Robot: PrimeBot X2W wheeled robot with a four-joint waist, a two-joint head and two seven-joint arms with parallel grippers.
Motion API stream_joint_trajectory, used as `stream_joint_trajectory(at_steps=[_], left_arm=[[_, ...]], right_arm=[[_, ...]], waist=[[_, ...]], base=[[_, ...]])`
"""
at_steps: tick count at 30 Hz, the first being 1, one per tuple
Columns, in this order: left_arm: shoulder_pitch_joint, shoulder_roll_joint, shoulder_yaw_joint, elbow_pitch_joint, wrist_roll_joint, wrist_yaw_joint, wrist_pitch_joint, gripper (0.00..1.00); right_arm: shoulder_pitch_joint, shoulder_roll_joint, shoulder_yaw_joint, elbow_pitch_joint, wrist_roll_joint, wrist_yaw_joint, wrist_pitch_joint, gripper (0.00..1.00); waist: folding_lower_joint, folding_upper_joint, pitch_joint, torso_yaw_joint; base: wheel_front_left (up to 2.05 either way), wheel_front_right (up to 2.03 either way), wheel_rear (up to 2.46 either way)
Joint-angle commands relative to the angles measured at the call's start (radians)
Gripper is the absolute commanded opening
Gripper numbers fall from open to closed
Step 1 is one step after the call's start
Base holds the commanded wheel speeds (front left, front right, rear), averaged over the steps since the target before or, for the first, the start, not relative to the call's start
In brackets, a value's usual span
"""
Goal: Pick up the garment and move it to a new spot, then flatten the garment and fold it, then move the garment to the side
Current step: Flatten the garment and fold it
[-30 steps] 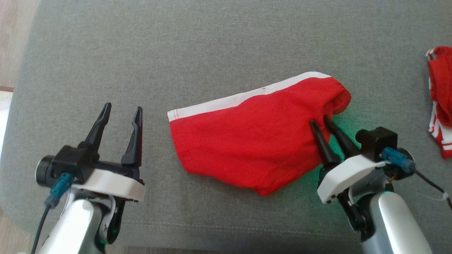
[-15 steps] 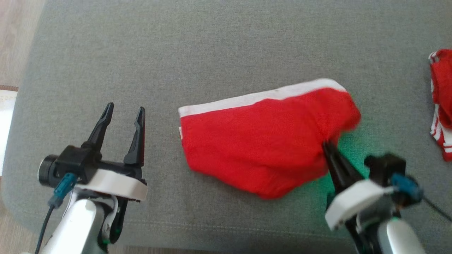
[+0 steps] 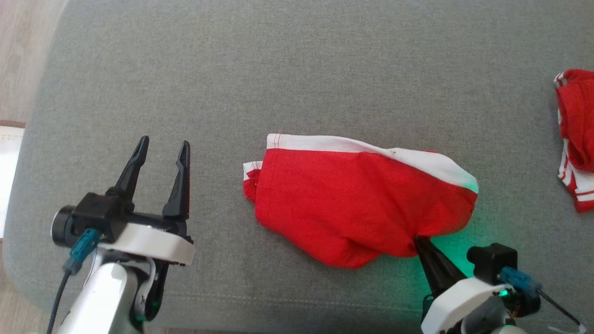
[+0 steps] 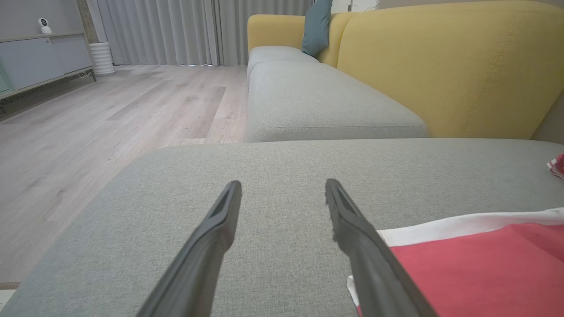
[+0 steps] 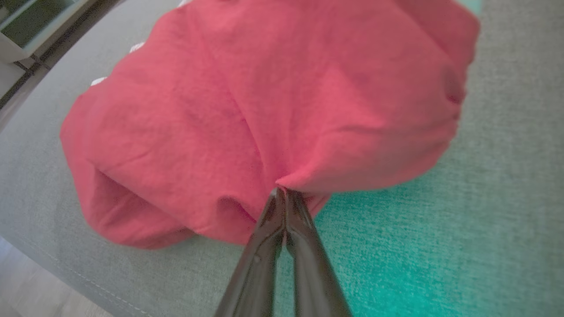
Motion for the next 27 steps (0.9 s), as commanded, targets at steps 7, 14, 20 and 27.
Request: stream_joint_trajectory(at_steps=[7,14,20,27], left_arm=[[-0.008,0.013,0.048,-0.026,0.017,-0.001,-0.009,1.0],[0.003,0.017,0.056,-0.027,0.022,0.0,-0.009,1.0],[0.007,0.021,0.057,-0.024,0.024,0.001,-0.009,1.0],[0.009,0.036,0.058,-0.037,0.031,0.012,-0.001,1.0]], right_arm=[[-0.041,-0.004,0.033,-0.062,0.016,-0.001,-0.132,1.0],[-0.026,-0.004,0.011,-0.13,0.013,-0.001,-0.219,1.0],[-0.026,-0.004,-0.005,-0.166,0.007,-0.001,-0.254,1.0],[-0.08,-0.004,-0.062,-0.198,-0.039,-0.001,-0.278,1.0]], waist=[[0.0,0.0,-0.015,-0.001],[0.0,0.0,-0.024,-0.008],[0.0,0.0,-0.033,-0.012],[0.0,0.0,-0.042,-0.018]], base=[[0.0,0.0,0.0],[0.0,0.0,0.0],[0.0,0.0,0.0],[0.0,0.0,0.0]])
